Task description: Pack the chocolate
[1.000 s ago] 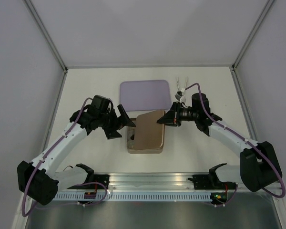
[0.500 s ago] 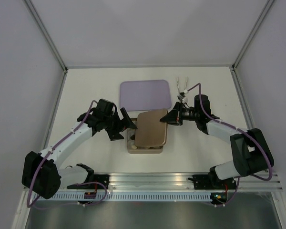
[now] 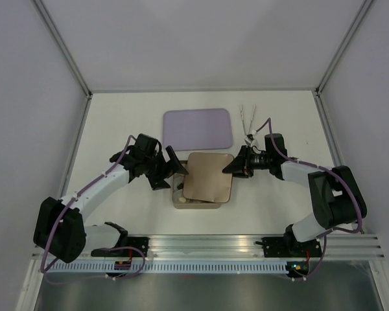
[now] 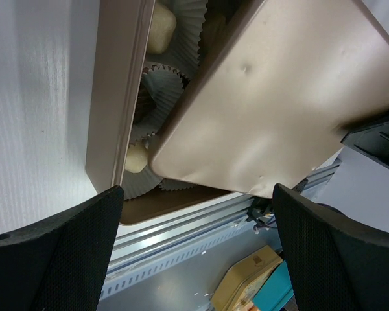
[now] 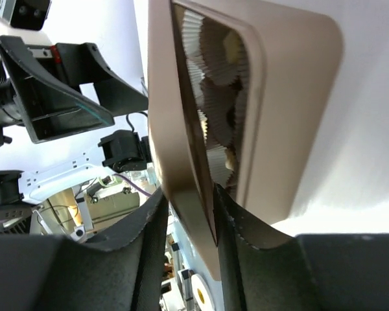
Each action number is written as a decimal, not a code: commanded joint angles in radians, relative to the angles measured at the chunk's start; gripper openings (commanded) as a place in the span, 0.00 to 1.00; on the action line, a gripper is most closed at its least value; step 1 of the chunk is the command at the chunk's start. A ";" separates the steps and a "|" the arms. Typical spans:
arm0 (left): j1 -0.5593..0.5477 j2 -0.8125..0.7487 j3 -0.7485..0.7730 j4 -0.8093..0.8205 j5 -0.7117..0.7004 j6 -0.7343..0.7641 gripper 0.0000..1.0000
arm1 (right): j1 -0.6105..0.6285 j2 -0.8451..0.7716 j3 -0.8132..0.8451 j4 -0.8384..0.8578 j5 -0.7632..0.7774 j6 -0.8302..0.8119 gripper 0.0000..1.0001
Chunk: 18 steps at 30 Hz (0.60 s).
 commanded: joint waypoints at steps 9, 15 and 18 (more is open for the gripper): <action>0.004 0.031 -0.007 0.045 -0.006 0.047 1.00 | -0.041 0.058 0.108 -0.159 0.045 -0.170 0.46; 0.003 0.051 -0.006 0.052 -0.008 0.051 1.00 | -0.041 0.087 0.133 -0.236 0.063 -0.214 0.45; 0.003 0.058 -0.001 0.055 -0.005 0.054 1.00 | -0.038 0.093 0.133 -0.241 0.065 -0.223 0.46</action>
